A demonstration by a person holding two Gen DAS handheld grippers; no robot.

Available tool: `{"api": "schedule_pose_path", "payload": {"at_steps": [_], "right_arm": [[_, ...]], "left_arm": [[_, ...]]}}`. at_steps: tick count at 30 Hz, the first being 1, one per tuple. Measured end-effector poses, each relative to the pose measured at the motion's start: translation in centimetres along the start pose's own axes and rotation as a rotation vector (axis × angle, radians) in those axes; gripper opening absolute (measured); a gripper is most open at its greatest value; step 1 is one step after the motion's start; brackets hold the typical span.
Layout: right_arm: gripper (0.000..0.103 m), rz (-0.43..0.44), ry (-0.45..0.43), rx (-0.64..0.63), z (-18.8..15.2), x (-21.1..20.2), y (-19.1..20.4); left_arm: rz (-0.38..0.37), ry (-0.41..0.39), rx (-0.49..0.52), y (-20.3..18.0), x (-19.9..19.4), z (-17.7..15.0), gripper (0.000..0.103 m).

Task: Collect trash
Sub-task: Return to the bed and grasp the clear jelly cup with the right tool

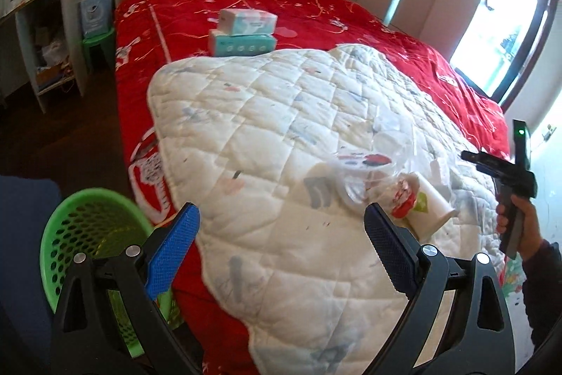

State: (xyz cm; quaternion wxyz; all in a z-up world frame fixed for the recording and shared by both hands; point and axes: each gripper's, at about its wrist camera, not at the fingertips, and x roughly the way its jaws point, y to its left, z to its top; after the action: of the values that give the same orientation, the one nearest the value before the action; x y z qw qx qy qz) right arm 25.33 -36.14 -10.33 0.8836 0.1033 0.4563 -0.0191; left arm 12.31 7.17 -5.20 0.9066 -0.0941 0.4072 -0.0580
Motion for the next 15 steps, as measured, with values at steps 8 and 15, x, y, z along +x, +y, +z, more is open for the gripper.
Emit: {"api": "schedule_pose_path", "payload": {"at_steps": [8,15], "right_arm": [[0.070,-0.007,0.015,0.014,0.9,1.9,-0.7],[0.068,-0.003,-0.008,0.002,1.2,1.2,-0.8]], "left_arm": [[-0.041,0.034,0.052,-2.2,2.6,2.0,0.093],[-0.115,0.092,0.068,-4.0,5.1,2.6,0.093]]}}
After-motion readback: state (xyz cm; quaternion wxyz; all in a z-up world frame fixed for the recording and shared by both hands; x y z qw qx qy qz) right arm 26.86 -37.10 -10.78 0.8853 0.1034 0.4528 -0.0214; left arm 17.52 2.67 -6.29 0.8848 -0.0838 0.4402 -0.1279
